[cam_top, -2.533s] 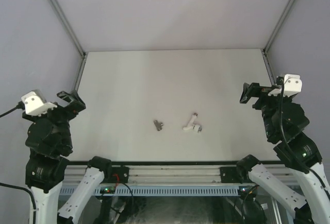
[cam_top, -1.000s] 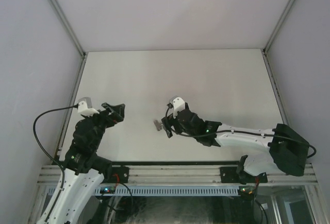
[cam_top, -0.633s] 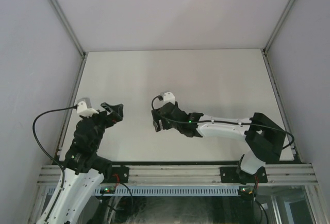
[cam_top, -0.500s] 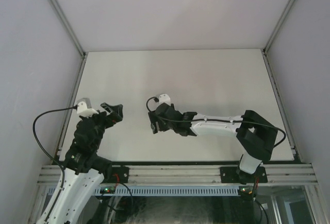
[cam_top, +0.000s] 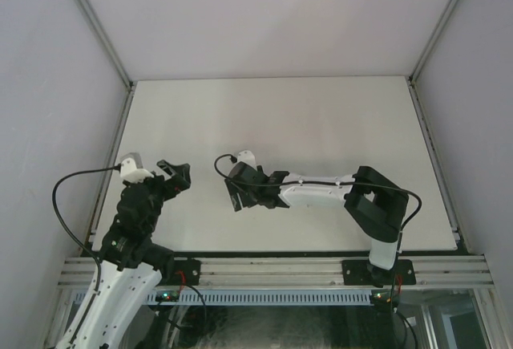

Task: Install the water faucets

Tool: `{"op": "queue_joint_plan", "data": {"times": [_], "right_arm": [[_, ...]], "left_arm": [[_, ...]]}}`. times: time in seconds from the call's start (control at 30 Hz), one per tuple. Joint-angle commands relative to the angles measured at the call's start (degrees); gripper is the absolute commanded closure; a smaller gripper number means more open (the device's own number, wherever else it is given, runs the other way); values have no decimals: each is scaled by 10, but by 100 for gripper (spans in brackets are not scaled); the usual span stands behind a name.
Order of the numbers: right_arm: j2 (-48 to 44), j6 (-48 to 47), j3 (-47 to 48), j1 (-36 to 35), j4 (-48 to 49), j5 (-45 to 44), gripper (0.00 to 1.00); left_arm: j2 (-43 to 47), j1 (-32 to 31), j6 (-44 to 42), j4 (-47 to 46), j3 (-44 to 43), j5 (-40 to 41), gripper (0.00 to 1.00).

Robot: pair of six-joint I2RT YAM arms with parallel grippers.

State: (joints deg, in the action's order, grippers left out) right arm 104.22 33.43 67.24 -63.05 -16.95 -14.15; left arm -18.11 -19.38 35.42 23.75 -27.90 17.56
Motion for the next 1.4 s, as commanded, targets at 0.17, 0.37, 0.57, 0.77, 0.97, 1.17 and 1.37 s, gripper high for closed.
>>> {"op": "queue_joint_plan", "data": {"times": [0.17, 0.37, 0.57, 0.77, 0.97, 1.17, 1.37], "right_arm": [[34, -48, 50, 14, -26, -27, 37], [37, -148, 36, 34, -15, 13, 46], [-2, -271, -28, 43, 39, 56, 48], [-40, -333, -65, 79, 59, 104, 45], [-100, -330, -106, 83, 97, 174, 39], [-114, -286, -151, 78, 215, 136, 39], [-72, -157, -127, 62, 214, 67, 42]], "left_arm": [[-19, -2, -8, -6, -12, -12, 0], [-31, -2, -11, -16, -5, -30, 0], [-47, -2, -12, -27, -5, -51, 0], [-63, -2, -12, -40, 1, -70, 0], [-113, -3, -8, -90, 8, -163, 4], [-157, -2, 1, -95, 10, -166, 4], [-108, -2, 3, -83, 19, -117, 3]]}}
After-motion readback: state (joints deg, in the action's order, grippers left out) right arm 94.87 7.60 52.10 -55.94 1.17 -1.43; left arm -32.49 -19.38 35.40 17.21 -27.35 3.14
